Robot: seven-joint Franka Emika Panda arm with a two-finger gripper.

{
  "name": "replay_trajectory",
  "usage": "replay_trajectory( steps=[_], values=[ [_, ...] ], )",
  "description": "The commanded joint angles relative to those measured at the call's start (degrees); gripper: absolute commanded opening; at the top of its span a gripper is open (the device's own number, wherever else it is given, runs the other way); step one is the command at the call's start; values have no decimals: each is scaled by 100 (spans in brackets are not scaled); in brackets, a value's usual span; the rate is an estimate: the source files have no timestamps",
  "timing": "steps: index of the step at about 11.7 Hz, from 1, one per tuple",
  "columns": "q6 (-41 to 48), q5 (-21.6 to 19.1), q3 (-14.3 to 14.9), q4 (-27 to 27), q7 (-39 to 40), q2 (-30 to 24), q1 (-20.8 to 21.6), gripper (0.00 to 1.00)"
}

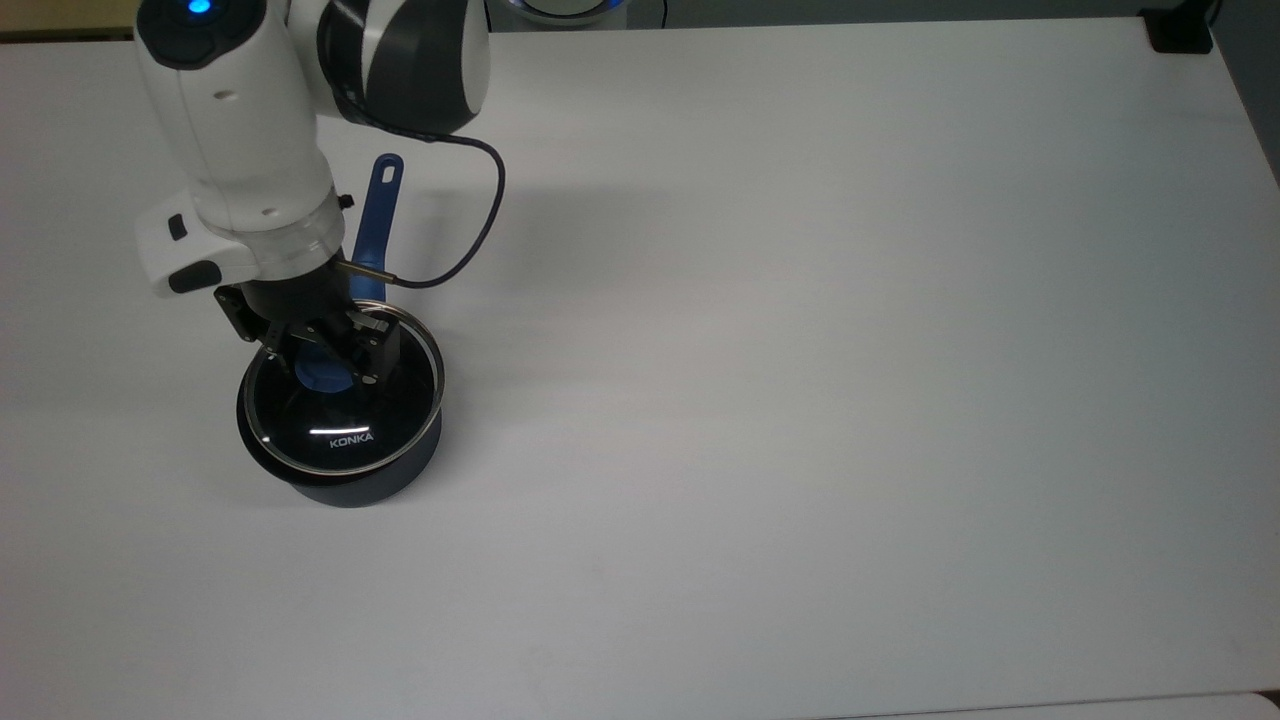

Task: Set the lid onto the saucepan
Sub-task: 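Open the gripper to release the lid knob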

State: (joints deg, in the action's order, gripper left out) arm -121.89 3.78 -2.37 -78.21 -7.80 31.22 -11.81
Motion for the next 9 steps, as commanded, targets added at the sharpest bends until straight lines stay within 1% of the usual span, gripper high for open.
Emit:
replay_trajectory(
  steps=[1, 4, 5, 7, 8, 9],
  values=[
    [-107, 334, 87, 86, -275, 227, 127, 100],
    [-72, 334, 78, 86, -284, 166, 127, 100],
    [-46, 317, 78, 86, -310, 61, 118, 100],
    [-28, 247, 78, 86, -590, -281, 83, 100],
    [172, 220, 70, 69, -661, -518, 39, 100],
    [662, 133, 61, 51, -705, -781, 13, 100]
  ],
)
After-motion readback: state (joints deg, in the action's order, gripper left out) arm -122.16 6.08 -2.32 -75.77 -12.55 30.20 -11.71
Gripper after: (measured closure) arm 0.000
